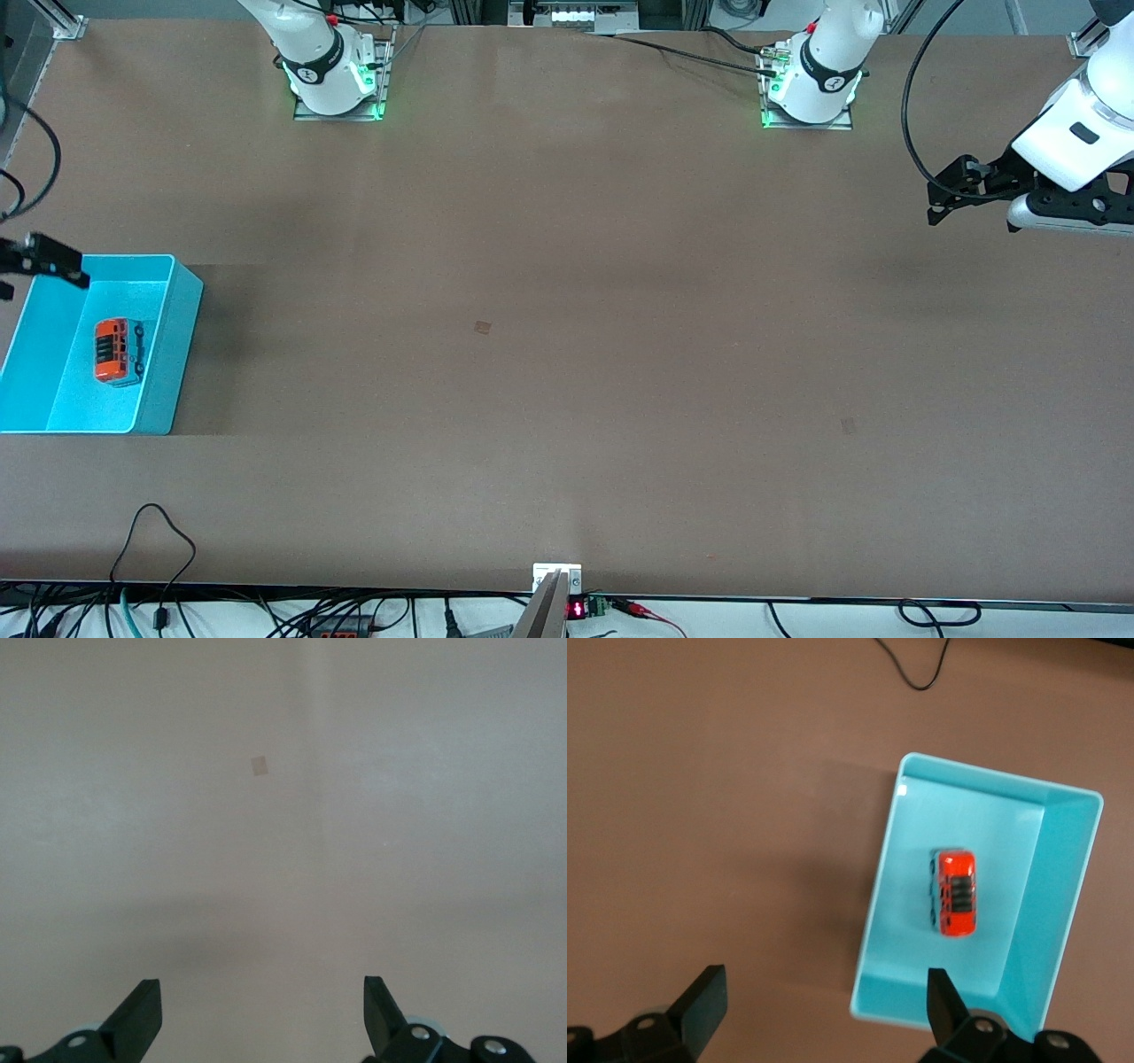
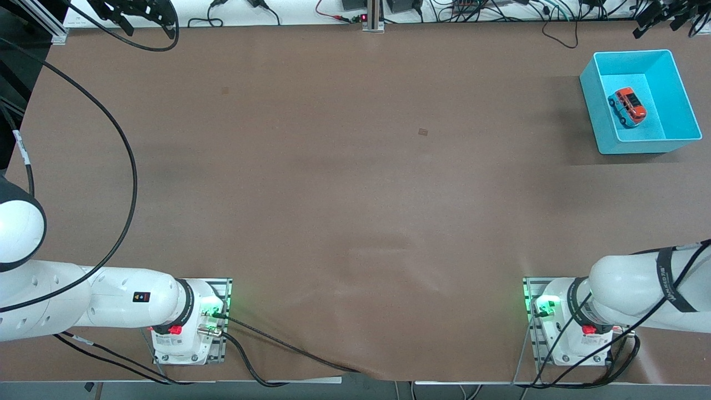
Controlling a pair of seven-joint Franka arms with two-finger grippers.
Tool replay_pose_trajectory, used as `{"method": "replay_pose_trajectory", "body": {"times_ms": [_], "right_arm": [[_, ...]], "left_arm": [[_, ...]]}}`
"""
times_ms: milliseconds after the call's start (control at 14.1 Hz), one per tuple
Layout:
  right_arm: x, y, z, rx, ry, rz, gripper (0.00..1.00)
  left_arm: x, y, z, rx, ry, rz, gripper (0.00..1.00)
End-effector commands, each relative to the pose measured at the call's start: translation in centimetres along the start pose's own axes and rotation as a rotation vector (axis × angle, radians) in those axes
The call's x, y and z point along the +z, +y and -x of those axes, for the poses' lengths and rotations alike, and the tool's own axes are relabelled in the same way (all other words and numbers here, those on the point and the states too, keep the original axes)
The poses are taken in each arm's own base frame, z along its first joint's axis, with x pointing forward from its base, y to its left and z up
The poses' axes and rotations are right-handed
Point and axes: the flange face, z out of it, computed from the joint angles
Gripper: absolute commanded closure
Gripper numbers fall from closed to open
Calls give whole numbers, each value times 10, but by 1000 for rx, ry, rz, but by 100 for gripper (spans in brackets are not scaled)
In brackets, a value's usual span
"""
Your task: Wind up bus and store in blue box
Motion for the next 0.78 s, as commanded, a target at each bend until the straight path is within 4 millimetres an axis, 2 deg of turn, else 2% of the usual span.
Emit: {"method": "replay_pose_trajectory", "body": {"times_ms": [0, 142, 285, 711], "right_arm": [[-52, -48, -1, 19, -40, -6, 0], [-77, -67, 4, 76, -92, -23, 0], [-84, -92, 0, 38, -122, -27, 0], [-73, -99, 1, 43, -148, -35, 0]], "left_arm": [[-5, 0, -5, -11, 9, 17, 0], [-5, 2, -5, -11, 10, 18, 0], [-5, -2, -5, -18, 12, 17, 0], [-5, -1, -5, -17, 13, 17, 0]]}}
